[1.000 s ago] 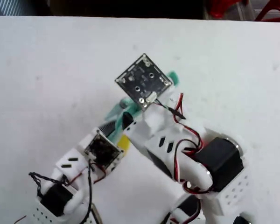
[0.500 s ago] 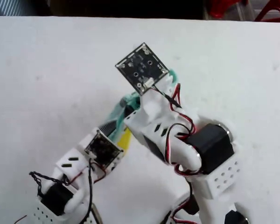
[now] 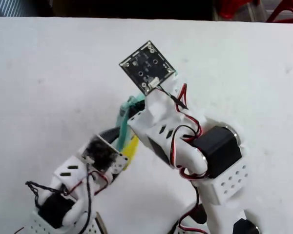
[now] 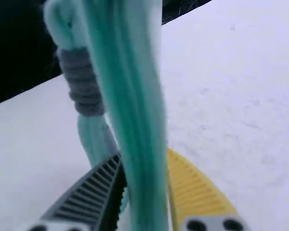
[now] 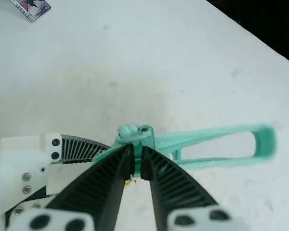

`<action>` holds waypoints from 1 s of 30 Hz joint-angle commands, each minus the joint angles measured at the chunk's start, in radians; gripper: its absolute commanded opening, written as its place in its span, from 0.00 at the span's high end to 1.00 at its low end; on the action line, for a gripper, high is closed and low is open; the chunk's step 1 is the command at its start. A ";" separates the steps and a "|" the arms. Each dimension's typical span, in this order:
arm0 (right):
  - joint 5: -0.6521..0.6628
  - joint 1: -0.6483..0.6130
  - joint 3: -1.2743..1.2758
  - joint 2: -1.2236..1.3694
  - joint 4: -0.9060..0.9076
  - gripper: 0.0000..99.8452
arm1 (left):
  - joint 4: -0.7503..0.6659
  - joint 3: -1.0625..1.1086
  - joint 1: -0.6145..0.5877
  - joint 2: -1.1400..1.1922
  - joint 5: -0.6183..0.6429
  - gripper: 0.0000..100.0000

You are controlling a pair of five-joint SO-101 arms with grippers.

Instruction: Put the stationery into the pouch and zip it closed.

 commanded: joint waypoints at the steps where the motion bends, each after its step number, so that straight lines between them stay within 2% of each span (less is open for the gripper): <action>1: -0.006 0.012 -0.002 0.012 -0.018 0.98 | 0.074 -0.158 -0.031 -0.013 0.222 0.75; 6: -0.006 0.001 -0.002 0.013 0.005 0.98 | 0.005 -0.163 -0.062 -0.012 0.209 0.75; 12: -0.006 -0.084 0.029 0.012 0.018 0.98 | -0.133 -0.091 -0.030 -0.012 0.149 0.86; 18: -0.006 -0.090 0.032 0.007 0.001 0.98 | -0.137 -0.084 0.024 -0.012 0.080 0.99; 21: -0.006 -0.088 0.031 0.012 -0.010 0.98 | -0.137 -0.084 0.022 -0.012 0.066 0.98; 27: -0.008 0.033 0.032 0.013 -0.097 0.98 | -0.109 -0.084 0.022 -0.012 0.064 0.98; 30: -0.052 0.088 0.035 0.013 -0.130 0.98 | -0.107 -0.084 0.019 -0.012 0.064 0.98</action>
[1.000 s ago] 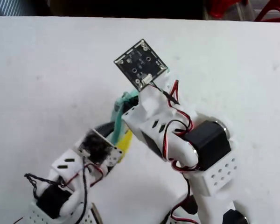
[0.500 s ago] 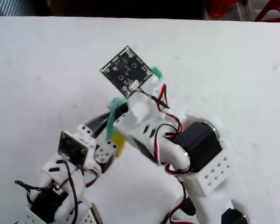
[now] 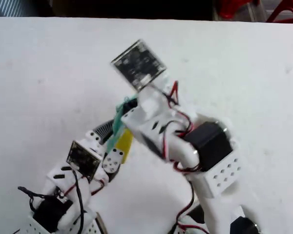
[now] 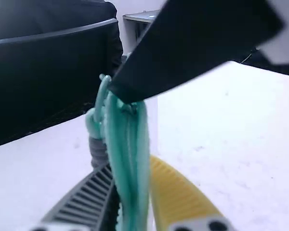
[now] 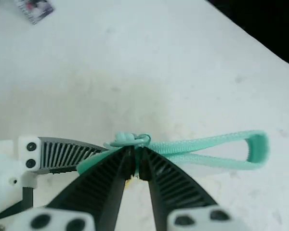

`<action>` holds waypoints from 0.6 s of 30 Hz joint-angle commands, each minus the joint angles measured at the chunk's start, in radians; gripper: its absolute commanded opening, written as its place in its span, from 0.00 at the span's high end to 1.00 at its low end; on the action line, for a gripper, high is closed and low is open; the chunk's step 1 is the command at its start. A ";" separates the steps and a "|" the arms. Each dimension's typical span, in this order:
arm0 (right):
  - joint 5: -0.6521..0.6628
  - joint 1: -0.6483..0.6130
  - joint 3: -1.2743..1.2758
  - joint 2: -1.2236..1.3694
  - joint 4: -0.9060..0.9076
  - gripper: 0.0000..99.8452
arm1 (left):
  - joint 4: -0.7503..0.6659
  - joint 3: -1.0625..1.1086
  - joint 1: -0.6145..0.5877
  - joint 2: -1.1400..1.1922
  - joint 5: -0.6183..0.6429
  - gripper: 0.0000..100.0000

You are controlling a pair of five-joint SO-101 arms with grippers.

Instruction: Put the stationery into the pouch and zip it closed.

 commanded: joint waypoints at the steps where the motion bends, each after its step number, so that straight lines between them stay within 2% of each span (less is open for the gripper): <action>1: -0.035 0.068 0.011 -0.008 -0.056 0.98 | -0.006 -0.008 0.012 -0.007 -0.014 0.98; 8: -0.012 0.105 0.132 -0.016 -0.151 0.98 | 0.014 -0.008 0.012 -0.007 -0.014 0.98; 11: 0.014 0.101 0.118 -0.054 -0.114 0.98 | 0.014 -0.008 0.012 -0.007 -0.014 0.98; 14: 0.044 0.036 0.064 -0.140 -0.077 0.97 | 0.014 -0.008 0.012 -0.007 -0.014 0.98; 18: 0.130 -0.064 -0.009 -0.183 -0.056 0.83 | 0.015 -0.008 0.018 -0.007 -0.014 0.98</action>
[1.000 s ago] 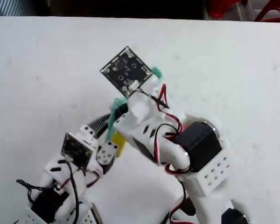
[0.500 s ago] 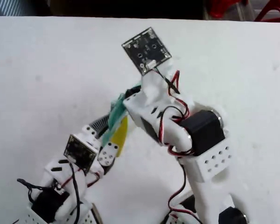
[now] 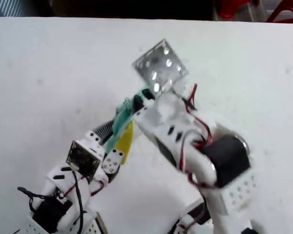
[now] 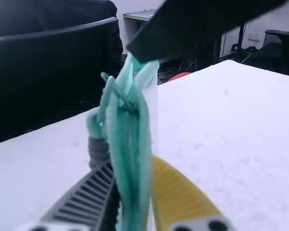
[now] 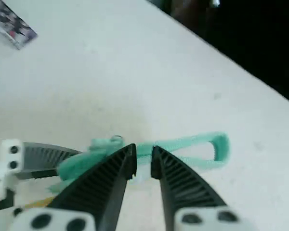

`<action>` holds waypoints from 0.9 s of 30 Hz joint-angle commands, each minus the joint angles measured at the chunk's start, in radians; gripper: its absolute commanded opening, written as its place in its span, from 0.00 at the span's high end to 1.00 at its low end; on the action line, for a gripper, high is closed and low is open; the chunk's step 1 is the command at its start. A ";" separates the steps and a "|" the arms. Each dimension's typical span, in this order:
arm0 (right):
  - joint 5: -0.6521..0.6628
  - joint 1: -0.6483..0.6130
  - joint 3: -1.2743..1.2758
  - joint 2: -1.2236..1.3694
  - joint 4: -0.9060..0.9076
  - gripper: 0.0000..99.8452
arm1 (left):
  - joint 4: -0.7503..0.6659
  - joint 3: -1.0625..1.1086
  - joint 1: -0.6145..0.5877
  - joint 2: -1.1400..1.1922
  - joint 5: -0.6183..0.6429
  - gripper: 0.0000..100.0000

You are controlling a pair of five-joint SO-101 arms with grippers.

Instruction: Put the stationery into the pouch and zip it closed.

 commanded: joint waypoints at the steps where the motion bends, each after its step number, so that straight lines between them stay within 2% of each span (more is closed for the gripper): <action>1: 0.048 -0.064 -0.081 -0.027 0.019 0.81 | 0.009 -0.008 0.018 -0.002 -0.014 0.98; 9: 0.040 -0.088 -0.130 0.108 0.148 0.80 | 0.026 -0.006 0.019 -0.002 -0.015 0.98; 13: -0.032 -0.124 -0.130 0.120 0.124 0.80 | 0.026 -0.006 0.019 -0.002 -0.015 0.98; 20: -0.037 -0.154 -0.130 0.128 0.035 0.80 | 0.034 -0.006 0.019 -0.002 -0.015 0.98; 22: 0.005 -0.151 -0.124 0.128 0.042 0.80 | 0.044 -0.006 0.021 -0.002 -0.015 0.98; 24: 0.103 -0.150 -0.124 0.128 0.087 0.80 | 0.066 -0.006 0.058 -0.002 -0.021 0.98; 27: 0.173 -0.150 -0.130 0.128 0.140 0.80 | 0.106 -0.006 0.153 -0.002 -0.106 0.98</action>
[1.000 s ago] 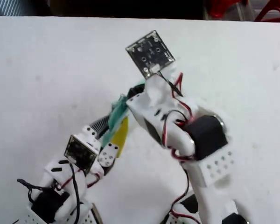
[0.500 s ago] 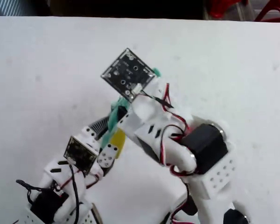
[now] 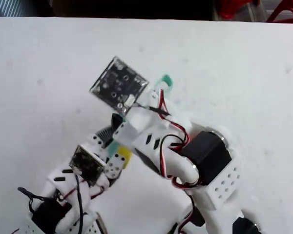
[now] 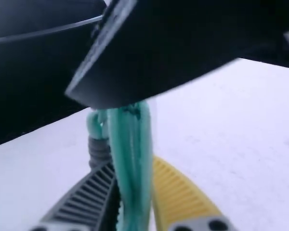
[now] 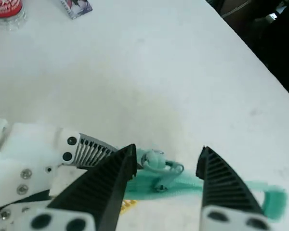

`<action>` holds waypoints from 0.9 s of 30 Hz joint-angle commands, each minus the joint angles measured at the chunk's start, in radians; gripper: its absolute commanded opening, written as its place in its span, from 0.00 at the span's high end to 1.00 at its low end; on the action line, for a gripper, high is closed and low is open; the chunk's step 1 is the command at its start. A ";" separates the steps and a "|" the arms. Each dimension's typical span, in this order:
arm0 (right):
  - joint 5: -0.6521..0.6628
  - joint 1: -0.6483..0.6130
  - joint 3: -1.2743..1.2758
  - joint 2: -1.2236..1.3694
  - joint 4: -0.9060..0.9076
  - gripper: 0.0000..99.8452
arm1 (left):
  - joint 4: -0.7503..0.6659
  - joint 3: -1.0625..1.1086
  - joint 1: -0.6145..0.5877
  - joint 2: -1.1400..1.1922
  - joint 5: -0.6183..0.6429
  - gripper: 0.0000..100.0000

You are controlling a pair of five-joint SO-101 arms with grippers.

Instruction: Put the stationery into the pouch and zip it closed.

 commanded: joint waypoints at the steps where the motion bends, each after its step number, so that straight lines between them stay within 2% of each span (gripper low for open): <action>1: 0.058 -0.001 -0.037 0.002 0.050 0.80 | 0.064 0.000 0.136 0.008 -0.103 0.98; 8: 0.051 0.094 -0.020 0.010 0.122 0.80 | 0.066 0.037 0.196 0.008 -0.126 0.98; 13: -0.005 0.162 0.146 0.019 0.124 0.82 | 0.063 0.055 0.194 0.008 -0.129 0.98; 15: -0.009 0.160 0.190 0.010 0.125 0.82 | 0.051 0.084 0.194 0.008 -0.193 0.98; 19: -0.011 0.160 0.227 0.010 0.128 0.82 | -0.064 0.199 0.183 0.008 -0.371 0.98; 24: -0.060 0.130 0.345 0.010 0.128 0.82 | -0.071 0.207 0.174 0.008 -0.374 0.98; 27: -0.091 0.091 0.410 0.015 0.128 0.82 | -0.081 0.207 0.120 0.008 -0.388 0.98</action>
